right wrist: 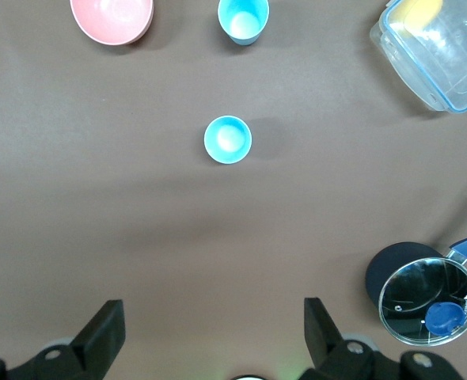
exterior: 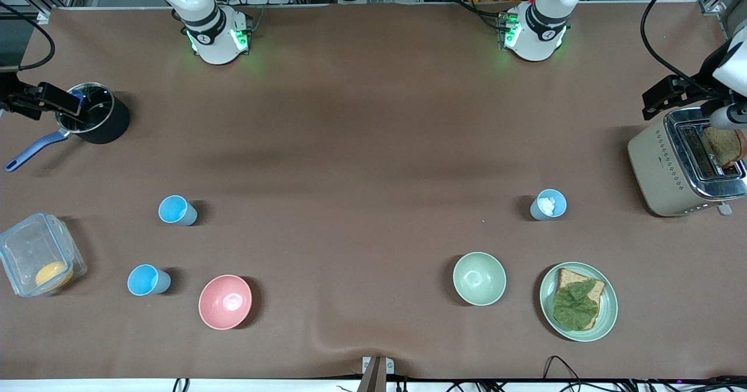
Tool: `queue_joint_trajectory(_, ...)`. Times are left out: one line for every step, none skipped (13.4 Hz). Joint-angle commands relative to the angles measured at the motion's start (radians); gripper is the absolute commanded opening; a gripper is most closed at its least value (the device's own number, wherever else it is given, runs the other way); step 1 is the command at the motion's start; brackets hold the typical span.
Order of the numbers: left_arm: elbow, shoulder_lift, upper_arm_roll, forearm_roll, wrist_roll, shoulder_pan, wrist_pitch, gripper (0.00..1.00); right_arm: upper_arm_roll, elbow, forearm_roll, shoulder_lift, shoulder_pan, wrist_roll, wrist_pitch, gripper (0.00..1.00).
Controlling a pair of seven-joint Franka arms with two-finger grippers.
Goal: Stack blue cups with both arms
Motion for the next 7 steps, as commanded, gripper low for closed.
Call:
queue_joint_trajectory(0.016,0.008,0.000,-0.038,0.022,0.013,-0.003,1.00,0.012,0.018,-0.018,0.012,-0.018,0.007,-0.002,1.00)
queue_joint_trajectory(0.018,0.015,0.000,-0.038,0.019,0.013,-0.003,1.00,0.012,0.018,-0.018,0.013,-0.018,0.006,-0.002,1.00)
queue_joint_trajectory(0.018,0.020,0.000,-0.038,0.019,0.013,-0.003,1.00,0.012,0.018,-0.018,0.013,-0.018,0.004,-0.002,1.00)
queue_joint_trajectory(0.018,0.023,0.000,-0.038,0.021,0.015,-0.003,1.00,0.012,0.018,-0.018,0.013,-0.016,0.004,-0.002,1.00)
queue_joint_trajectory(0.018,0.040,0.000,-0.047,0.025,0.018,0.001,1.00,0.012,0.018,-0.018,0.013,-0.015,0.004,-0.002,1.00)
queue_joint_trajectory(0.012,0.054,0.000,-0.061,0.028,0.031,0.012,1.00,0.012,0.017,-0.018,0.015,-0.012,0.001,-0.002,1.00)
queue_joint_trajectory(-0.023,0.063,-0.001,-0.091,0.034,0.059,0.073,1.00,0.013,0.018,-0.019,0.031,-0.007,0.003,-0.004,1.00)
